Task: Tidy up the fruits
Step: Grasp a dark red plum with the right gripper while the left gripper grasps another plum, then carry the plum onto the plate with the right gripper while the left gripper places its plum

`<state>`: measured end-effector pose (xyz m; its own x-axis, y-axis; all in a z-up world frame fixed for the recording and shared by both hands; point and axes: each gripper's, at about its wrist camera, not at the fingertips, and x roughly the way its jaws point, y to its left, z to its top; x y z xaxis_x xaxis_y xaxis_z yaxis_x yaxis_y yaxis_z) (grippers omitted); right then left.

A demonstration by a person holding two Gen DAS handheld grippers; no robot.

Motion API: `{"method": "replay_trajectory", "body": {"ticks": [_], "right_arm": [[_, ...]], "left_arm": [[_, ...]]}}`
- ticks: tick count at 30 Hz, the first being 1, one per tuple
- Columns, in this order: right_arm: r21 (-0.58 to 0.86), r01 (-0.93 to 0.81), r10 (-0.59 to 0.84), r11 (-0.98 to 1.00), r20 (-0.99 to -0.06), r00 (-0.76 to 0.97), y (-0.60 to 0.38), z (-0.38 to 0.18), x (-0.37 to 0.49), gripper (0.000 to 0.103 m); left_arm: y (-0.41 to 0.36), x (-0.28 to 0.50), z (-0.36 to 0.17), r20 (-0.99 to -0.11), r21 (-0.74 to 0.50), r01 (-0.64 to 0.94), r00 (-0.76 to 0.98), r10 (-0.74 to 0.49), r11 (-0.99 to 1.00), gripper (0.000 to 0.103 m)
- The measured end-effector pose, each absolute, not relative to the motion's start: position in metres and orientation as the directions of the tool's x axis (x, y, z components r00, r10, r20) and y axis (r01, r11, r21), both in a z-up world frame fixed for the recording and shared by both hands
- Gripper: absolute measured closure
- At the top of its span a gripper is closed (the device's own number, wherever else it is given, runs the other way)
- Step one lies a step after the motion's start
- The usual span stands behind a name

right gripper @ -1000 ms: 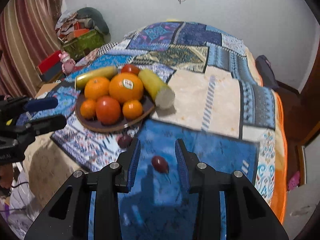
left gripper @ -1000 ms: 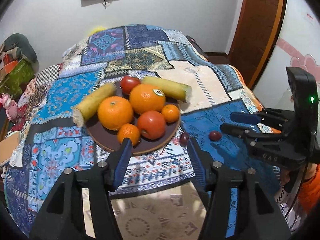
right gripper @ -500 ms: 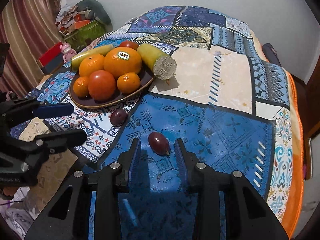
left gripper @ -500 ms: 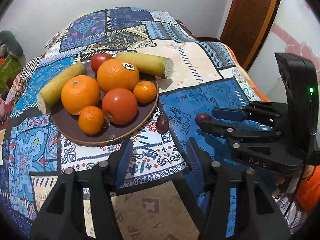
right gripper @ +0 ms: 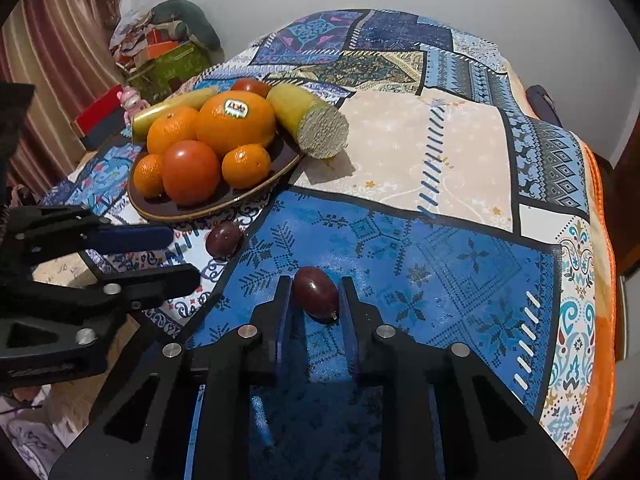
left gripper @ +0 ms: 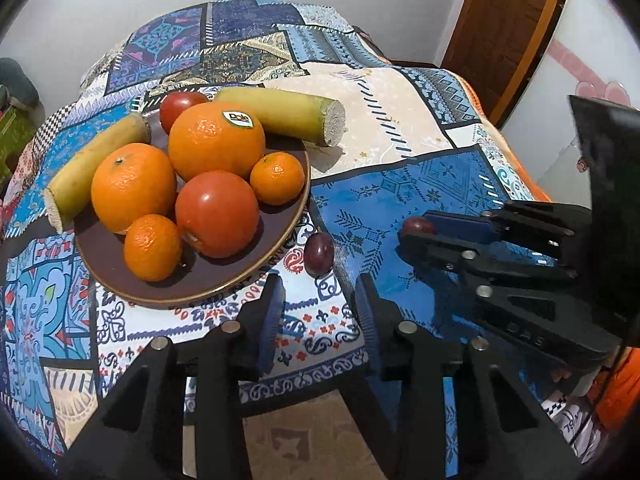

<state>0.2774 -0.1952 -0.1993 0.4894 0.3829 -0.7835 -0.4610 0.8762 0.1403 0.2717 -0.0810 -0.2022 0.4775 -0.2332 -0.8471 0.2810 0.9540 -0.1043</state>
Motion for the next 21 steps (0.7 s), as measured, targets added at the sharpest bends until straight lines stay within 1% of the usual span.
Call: {"method": "replay_trajectory", "body": {"ticks": [13,16,21], "right_arm": [[0.175,-0.452,0.414,0.875,-0.754,0.509,-0.205,-0.190,0.279,0.082],[0.184,-0.448,0.418,0.875,-0.754,0.507,-0.207,-0.191,0.280,0.082],[0.194,-0.447,0.424,0.873,-0.754,0.501,-0.209,-0.192,0.281,0.082]], "left_arm": [[-0.100,0.293,-0.210,-0.860,-0.070,0.290,0.466,-0.205,0.954,0.073],[-0.101,0.298,-0.214,-0.867,-0.069,0.286,0.456,-0.200,0.956,0.076],[-0.102,0.300,-0.216,-0.867,-0.054,0.283,0.463,-0.186,0.958,0.086]]}}
